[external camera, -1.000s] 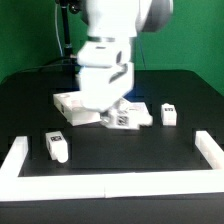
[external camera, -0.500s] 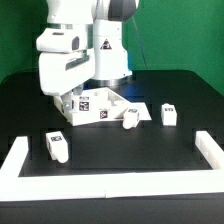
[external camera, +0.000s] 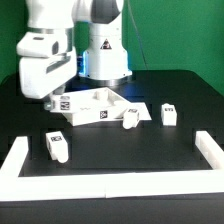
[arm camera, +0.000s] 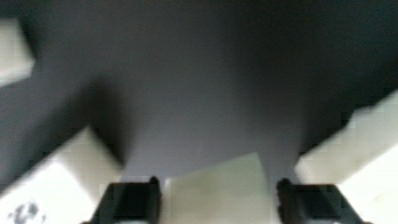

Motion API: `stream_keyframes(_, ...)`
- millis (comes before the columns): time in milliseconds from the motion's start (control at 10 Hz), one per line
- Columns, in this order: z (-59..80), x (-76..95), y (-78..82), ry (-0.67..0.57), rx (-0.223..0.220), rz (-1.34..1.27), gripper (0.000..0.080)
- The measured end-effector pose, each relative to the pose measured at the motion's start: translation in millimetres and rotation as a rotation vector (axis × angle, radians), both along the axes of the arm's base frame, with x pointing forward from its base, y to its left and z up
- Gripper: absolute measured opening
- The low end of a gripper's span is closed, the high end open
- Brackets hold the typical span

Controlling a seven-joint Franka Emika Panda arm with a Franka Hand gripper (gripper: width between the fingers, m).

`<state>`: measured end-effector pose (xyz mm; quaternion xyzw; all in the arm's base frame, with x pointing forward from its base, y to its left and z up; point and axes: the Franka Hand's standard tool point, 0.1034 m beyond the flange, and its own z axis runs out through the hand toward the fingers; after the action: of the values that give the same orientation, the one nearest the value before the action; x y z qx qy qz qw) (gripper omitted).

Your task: Assemble one leg

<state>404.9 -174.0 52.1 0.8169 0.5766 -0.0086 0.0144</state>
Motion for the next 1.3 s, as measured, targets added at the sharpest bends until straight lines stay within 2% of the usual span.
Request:
stream_keyframes(200, -20.6, -18.9, -17.1, 0.011, 0.004, -0.002, 0.0318)
stream_keyframes(600, -37.4, -20.3, -33.6, 0.015, 0.004, -0.034, 0.0318)
stream_keyframes(700, -40.4, -20.2, -36.7, 0.018, 0.005, -0.039, 0.0318)
stream_keyframes(900, -36.9, -10.3, -43.1, 0.003, -0.005, -0.045, 0.0318)
stream_keyframes(1100, -40.0, -11.4, -46.1, -0.001, -0.008, -0.040, 0.0318)
stream_keyframes(1300, -39.9, -2.6, -42.4, -0.047, -0.026, -0.034, 0.0318)
